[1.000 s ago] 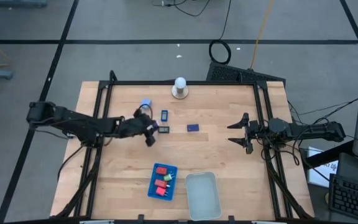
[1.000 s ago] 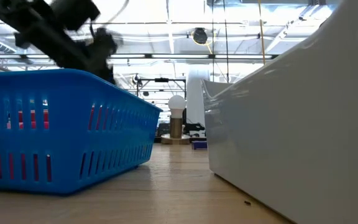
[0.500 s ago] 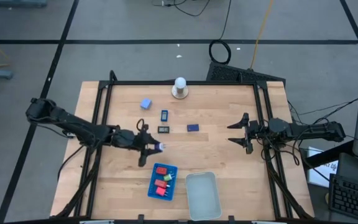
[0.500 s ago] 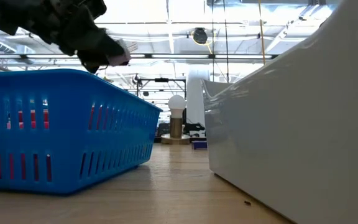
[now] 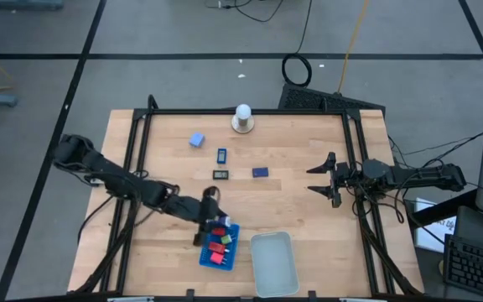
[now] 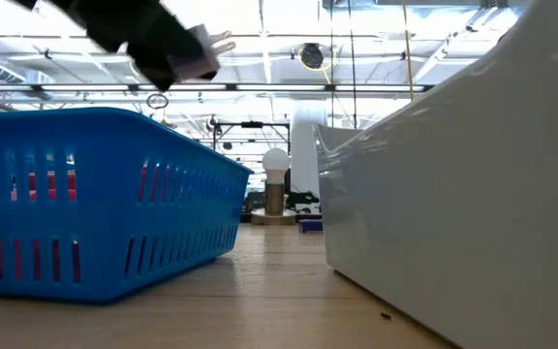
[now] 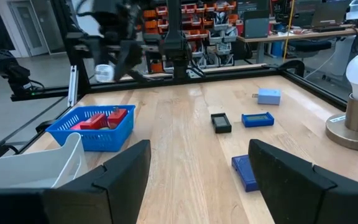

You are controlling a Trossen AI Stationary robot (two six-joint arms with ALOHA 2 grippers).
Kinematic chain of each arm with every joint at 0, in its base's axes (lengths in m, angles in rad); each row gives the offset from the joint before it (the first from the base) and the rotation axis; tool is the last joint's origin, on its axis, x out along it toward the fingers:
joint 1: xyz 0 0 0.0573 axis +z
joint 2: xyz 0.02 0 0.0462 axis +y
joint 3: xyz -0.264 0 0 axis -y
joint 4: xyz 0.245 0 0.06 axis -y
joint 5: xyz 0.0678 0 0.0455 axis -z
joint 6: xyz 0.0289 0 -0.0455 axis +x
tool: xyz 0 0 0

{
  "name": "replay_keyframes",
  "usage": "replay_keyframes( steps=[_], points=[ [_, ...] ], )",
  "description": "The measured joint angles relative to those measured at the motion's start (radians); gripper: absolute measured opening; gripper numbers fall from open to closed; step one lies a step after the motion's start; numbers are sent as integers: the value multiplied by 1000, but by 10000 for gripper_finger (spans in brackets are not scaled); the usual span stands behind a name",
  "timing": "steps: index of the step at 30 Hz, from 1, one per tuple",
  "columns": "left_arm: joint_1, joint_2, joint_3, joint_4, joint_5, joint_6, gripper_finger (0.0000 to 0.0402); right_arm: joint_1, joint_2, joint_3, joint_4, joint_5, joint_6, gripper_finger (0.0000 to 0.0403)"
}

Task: Pick & Place Office items
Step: Put the purple charger adapter into the blue bin

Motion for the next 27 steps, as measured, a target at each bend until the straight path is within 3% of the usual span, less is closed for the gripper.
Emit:
replay_keyframes(
  steps=[7,18,27],
  points=[
    [-22,131,167,-176,48,7,143,0,0,0,0,0,0,263],
    [-26,278,170,-177,38,-147,143,0,0,0,0,0,0,263],
    [-26,297,169,-181,38,-162,143,0,0,0,0,0,0,263]
  ],
)
